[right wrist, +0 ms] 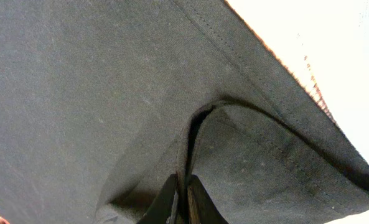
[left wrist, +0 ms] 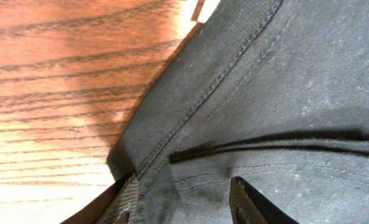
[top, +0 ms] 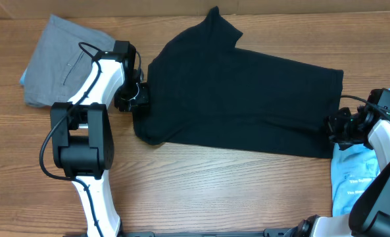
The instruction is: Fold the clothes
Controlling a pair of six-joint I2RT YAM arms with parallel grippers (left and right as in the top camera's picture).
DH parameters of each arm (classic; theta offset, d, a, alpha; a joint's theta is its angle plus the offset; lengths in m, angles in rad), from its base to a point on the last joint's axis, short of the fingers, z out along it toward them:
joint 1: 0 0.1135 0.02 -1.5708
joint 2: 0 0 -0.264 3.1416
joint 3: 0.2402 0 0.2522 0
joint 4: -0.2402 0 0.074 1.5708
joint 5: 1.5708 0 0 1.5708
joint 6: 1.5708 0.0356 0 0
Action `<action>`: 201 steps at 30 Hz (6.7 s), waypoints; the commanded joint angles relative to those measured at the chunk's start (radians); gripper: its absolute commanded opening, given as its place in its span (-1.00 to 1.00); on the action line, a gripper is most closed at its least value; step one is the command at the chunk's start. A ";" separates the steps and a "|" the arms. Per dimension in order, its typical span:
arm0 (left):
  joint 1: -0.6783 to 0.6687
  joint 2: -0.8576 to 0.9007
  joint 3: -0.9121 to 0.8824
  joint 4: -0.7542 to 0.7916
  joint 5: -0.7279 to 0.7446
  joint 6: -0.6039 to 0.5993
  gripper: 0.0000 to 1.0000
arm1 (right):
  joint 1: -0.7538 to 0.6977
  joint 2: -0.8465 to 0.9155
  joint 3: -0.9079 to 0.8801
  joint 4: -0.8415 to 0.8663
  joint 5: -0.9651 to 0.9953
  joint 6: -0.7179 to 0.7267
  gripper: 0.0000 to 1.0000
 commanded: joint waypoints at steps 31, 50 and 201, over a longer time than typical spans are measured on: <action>-0.023 0.007 -0.087 0.108 0.099 0.054 -0.50 | 0.003 -0.022 0.019 -0.001 -0.001 -0.007 -0.89; 0.033 0.002 -0.063 0.036 0.109 0.051 -0.72 | 0.003 -0.022 0.019 -0.001 -0.001 -0.007 -0.89; 0.126 -0.063 -0.037 -0.112 0.058 0.158 -0.64 | 0.120 0.163 0.007 0.289 0.055 -0.230 -0.04</action>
